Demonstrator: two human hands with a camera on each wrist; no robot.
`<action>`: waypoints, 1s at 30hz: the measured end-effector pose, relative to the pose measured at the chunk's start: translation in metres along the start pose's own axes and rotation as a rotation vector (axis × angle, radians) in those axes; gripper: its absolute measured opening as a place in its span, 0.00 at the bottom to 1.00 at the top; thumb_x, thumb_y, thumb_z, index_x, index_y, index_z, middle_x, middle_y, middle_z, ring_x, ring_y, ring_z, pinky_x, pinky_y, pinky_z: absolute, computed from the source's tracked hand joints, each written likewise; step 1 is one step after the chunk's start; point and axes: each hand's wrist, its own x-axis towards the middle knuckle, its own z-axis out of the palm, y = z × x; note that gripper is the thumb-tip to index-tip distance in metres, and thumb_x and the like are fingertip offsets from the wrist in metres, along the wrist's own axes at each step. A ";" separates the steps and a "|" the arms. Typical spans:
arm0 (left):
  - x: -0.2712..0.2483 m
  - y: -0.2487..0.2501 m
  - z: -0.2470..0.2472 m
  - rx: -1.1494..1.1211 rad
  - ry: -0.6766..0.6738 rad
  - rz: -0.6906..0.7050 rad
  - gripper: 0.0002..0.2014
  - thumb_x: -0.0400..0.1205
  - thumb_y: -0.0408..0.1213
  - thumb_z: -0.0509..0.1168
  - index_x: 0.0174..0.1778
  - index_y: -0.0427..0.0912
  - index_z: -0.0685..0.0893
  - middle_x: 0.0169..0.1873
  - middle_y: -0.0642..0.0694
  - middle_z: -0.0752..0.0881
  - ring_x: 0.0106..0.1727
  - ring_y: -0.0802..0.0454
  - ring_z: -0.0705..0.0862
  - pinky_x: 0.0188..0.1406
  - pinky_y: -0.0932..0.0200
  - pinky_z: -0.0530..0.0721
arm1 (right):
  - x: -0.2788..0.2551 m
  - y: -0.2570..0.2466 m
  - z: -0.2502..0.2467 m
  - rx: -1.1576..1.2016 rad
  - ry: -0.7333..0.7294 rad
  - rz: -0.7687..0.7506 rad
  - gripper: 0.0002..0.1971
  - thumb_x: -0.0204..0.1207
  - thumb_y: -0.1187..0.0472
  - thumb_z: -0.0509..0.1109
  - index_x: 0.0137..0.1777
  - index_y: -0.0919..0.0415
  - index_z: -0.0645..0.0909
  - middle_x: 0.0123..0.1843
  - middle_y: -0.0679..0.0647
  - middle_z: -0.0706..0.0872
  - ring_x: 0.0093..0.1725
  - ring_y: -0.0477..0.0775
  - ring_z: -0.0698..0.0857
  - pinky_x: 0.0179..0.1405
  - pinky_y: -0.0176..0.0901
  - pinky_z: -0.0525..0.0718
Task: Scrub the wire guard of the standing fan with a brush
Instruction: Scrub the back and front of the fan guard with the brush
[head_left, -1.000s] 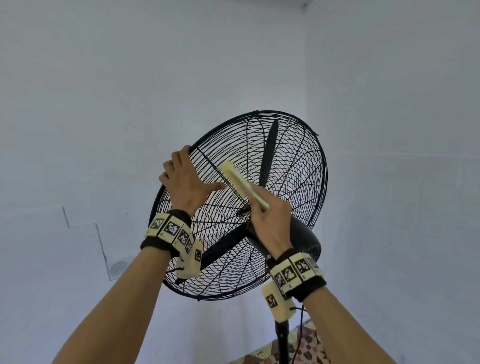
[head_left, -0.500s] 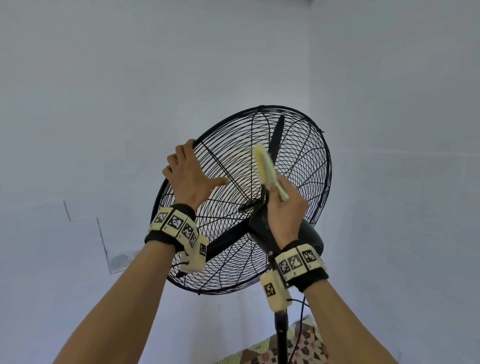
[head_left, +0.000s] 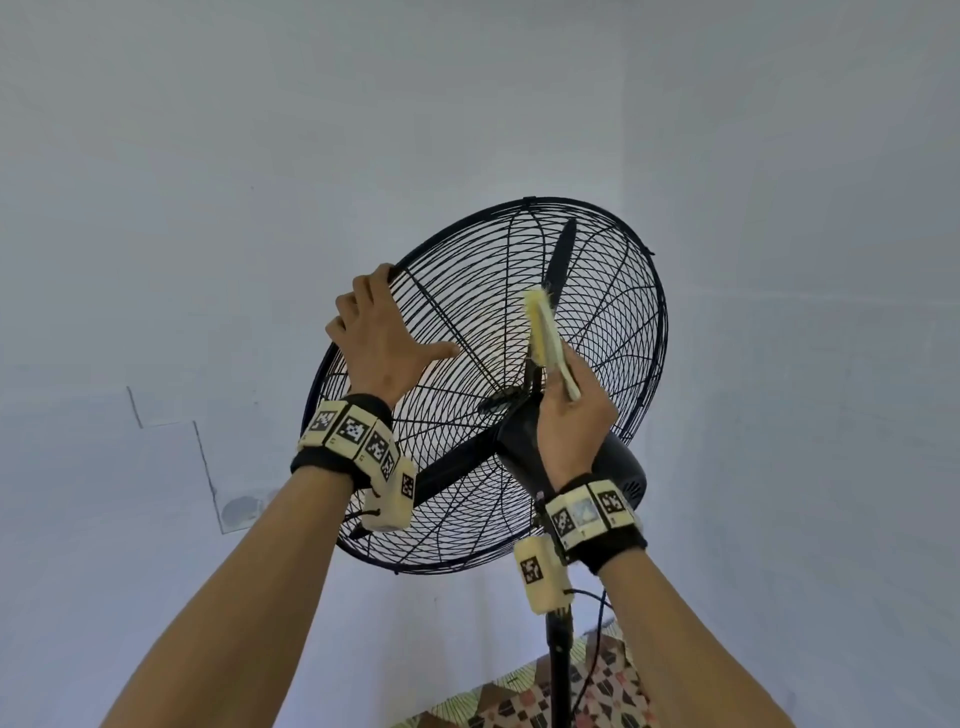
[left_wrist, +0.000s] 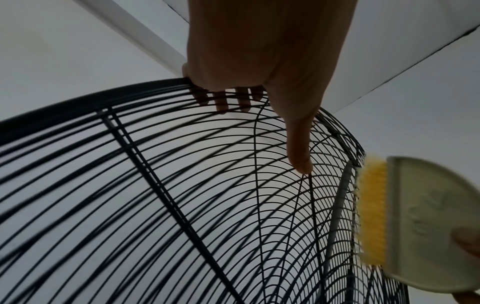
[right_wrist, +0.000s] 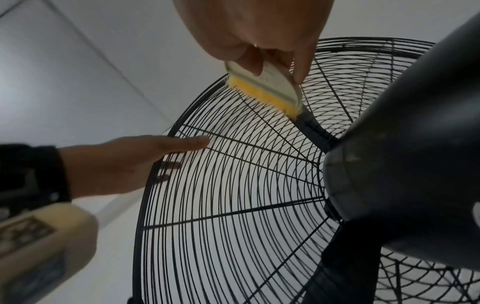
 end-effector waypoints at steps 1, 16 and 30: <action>0.000 0.000 0.000 0.000 0.001 0.000 0.61 0.60 0.65 0.86 0.84 0.44 0.63 0.76 0.42 0.71 0.75 0.37 0.70 0.73 0.35 0.68 | -0.002 -0.001 0.003 -0.014 -0.007 -0.002 0.17 0.82 0.67 0.74 0.70 0.61 0.86 0.57 0.55 0.93 0.51 0.53 0.91 0.50 0.50 0.92; 0.000 -0.006 0.001 -0.010 0.013 -0.017 0.62 0.59 0.66 0.86 0.84 0.44 0.64 0.76 0.41 0.72 0.75 0.36 0.70 0.73 0.34 0.69 | -0.014 0.003 0.007 -0.025 -0.159 -0.060 0.18 0.80 0.68 0.75 0.69 0.58 0.87 0.57 0.52 0.93 0.48 0.47 0.90 0.46 0.38 0.91; -0.001 -0.009 -0.001 -0.015 0.015 -0.030 0.62 0.59 0.65 0.86 0.84 0.43 0.64 0.77 0.41 0.72 0.77 0.35 0.69 0.74 0.33 0.68 | -0.043 0.014 0.012 0.019 -0.153 -0.038 0.16 0.81 0.70 0.74 0.67 0.61 0.88 0.55 0.51 0.92 0.50 0.44 0.89 0.51 0.34 0.89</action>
